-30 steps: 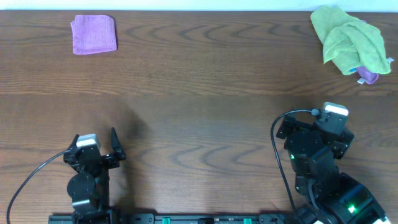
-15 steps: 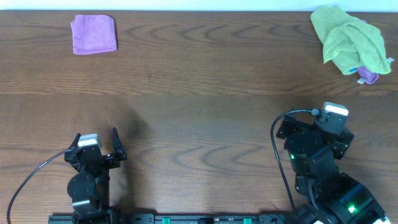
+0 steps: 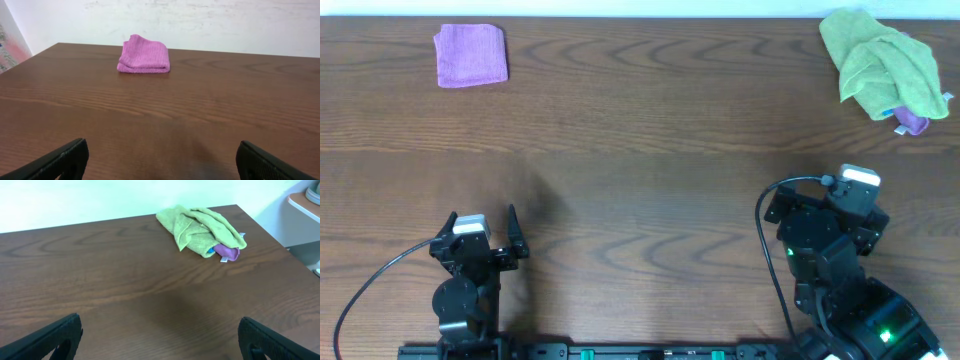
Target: Fold the cloth
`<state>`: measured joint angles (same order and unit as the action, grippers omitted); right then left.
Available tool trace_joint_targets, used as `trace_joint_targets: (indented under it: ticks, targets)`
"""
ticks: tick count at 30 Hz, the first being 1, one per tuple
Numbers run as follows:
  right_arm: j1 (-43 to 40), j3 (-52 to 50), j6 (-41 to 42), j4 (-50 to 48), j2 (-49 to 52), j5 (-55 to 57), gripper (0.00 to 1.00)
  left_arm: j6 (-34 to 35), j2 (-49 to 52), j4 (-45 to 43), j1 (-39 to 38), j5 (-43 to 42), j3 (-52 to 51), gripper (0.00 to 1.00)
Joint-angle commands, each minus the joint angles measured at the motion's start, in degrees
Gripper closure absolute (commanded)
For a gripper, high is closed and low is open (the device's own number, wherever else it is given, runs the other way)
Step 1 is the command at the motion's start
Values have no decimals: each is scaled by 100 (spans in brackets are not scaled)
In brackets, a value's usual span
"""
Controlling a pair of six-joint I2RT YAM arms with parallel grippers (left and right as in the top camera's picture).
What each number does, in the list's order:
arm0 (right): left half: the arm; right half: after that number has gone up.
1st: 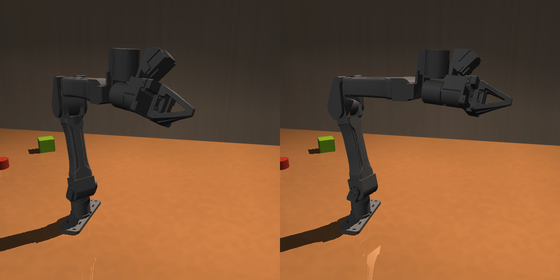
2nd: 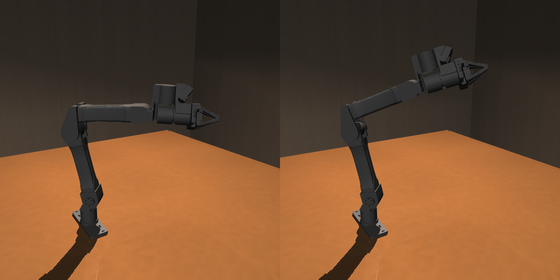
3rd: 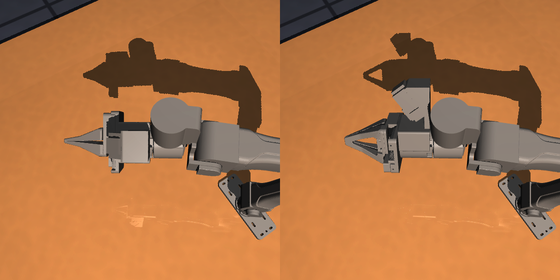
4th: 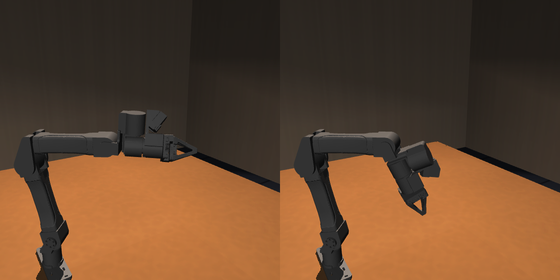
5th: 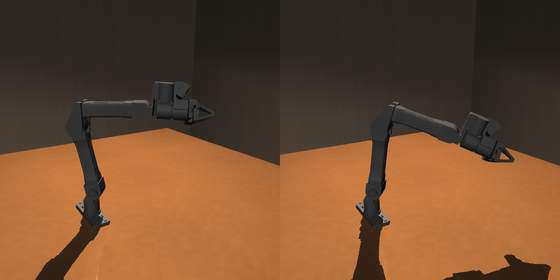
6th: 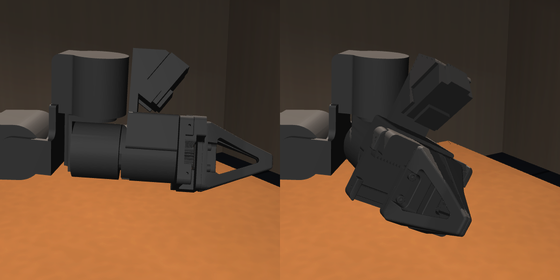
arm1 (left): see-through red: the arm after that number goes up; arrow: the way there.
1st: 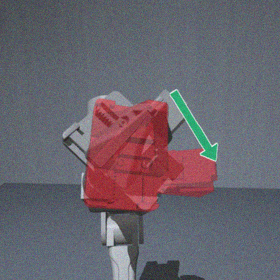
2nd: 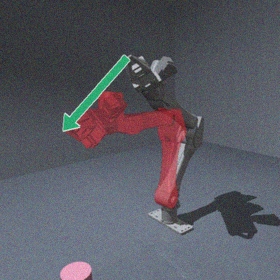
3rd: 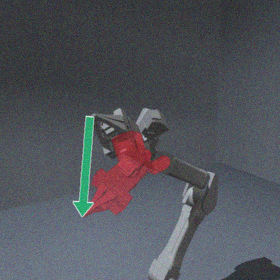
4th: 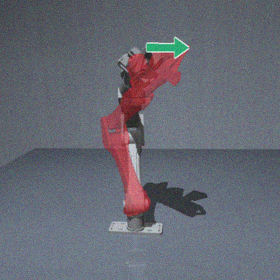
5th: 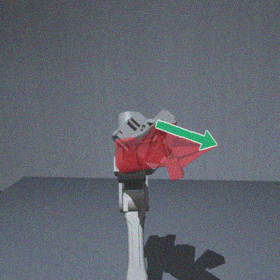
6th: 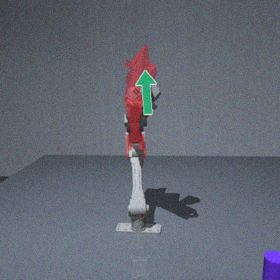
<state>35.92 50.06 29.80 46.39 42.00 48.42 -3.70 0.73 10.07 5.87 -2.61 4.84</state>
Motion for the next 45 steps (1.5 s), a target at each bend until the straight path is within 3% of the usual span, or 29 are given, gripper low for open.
trace_joint_targets:
  ticks: [1, 25, 27, 30, 35, 39, 45]
  targets:
    - [44, -11, 103, -2, 2, 61, 1, -103, -52, 33, -24, 22, -190, 4]
    - [-37, -11, 101, 17, -72, 63, 1, -103, -52, 33, -24, 22, -190, 5]
    - [-472, -11, 103, 234, -225, -37, 1, -103, -52, 33, -24, 22, -190, 5]
    - [-1613, -33, 98, 693, -570, -1040, 1, -103, -52, 33, -24, 22, -190, 5]
    - [-3373, -466, -192, 442, -1416, -2081, 1, -103, -52, 33, -24, 22, -190, 5]
    - [-3657, -1379, -931, -509, -2385, -2441, 1, -103, -52, 33, -24, 22, -190, 5]
    - [-3576, -2588, -1036, -1217, -3445, -2850, 1, -103, -52, 33, -24, 22, -190, 5]
